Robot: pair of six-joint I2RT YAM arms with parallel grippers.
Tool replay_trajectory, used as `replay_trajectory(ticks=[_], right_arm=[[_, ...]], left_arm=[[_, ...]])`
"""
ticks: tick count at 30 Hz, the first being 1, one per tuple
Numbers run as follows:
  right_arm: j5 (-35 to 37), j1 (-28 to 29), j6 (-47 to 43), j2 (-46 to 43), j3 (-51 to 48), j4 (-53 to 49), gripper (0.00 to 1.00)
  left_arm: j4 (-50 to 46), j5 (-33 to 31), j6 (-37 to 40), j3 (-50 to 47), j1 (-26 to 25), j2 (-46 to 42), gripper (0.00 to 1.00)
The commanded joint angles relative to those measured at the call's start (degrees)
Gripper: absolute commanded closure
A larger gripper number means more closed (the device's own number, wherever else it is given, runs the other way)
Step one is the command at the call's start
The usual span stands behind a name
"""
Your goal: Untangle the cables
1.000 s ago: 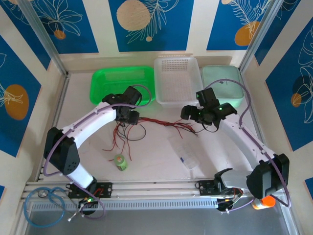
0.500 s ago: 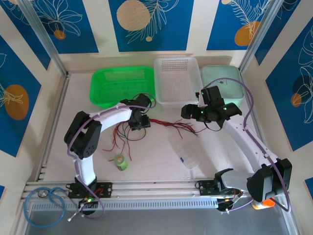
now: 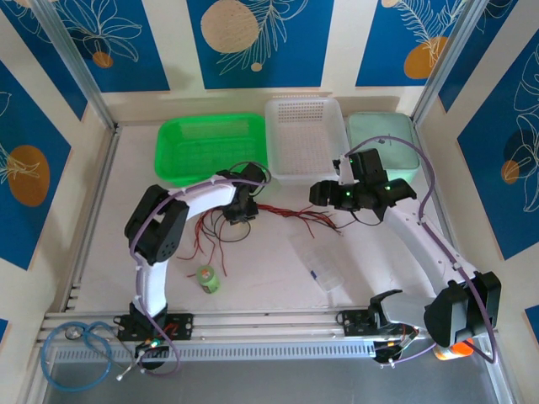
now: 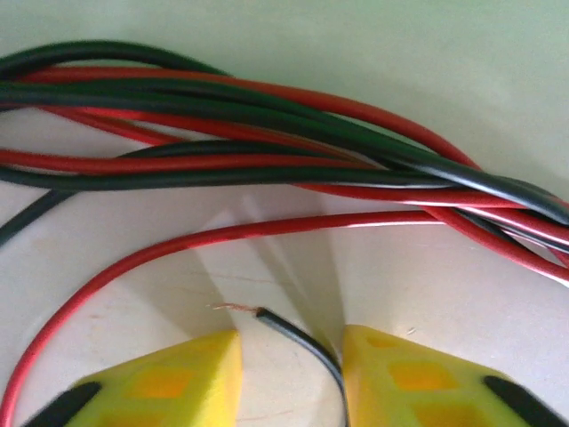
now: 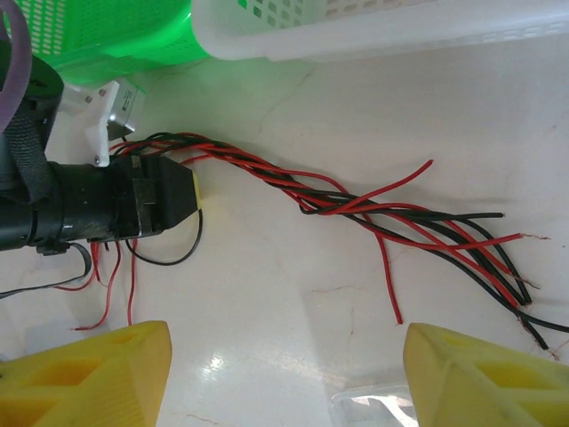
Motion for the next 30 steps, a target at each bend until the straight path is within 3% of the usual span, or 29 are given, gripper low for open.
replay_trajectory(ticks=[1, 5, 10, 16, 19, 23, 27, 30], right_arm=[[-3.1, -0.8, -1.4, -0.6, -1.0, 0.5, 0.31], [-3.8, -1.3, -1.5, -0.8, -1.1, 0.3, 0.34], [-6.5, -1.3, -2.3, -1.2, -1.9, 0.6, 0.35], [-10.8, 2.0, -3.5, -2.8, -6.6, 8.0, 0.26], [-10.4, 5.1, -7.1, -4.0, -10.8, 14.4, 0.25], [-8.1, 9.3, -14.4, -8.4, -19.0, 26.6, 0.23], [-9.2, 14.1, -24.4, -13.8, -29.3, 45.1, 0.21], [-9.6, 16.7, -29.1, -12.5, -32.2, 55.1, 0.20]], left_arm=[[3.2, -1.3, -0.9, 0.6, -1.4, 4.2, 0.79], [2.4, -2.4, -0.1, 0.8, -1.9, 3.2, 1.00], [-0.9, -3.5, 5.6, 4.7, -2.5, -1.2, 1.00], [-8.5, -1.0, 16.3, 16.2, -3.0, -8.2, 1.00], [-13.9, 1.3, 21.1, 23.8, -3.0, -8.9, 1.00], [-19.2, -0.2, 25.1, 30.6, -2.8, -10.1, 1.00], [-21.9, -0.2, 27.9, 36.6, -2.2, -10.3, 1.00], [-22.4, 0.6, 29.4, 40.1, -2.1, -10.1, 1.00]])
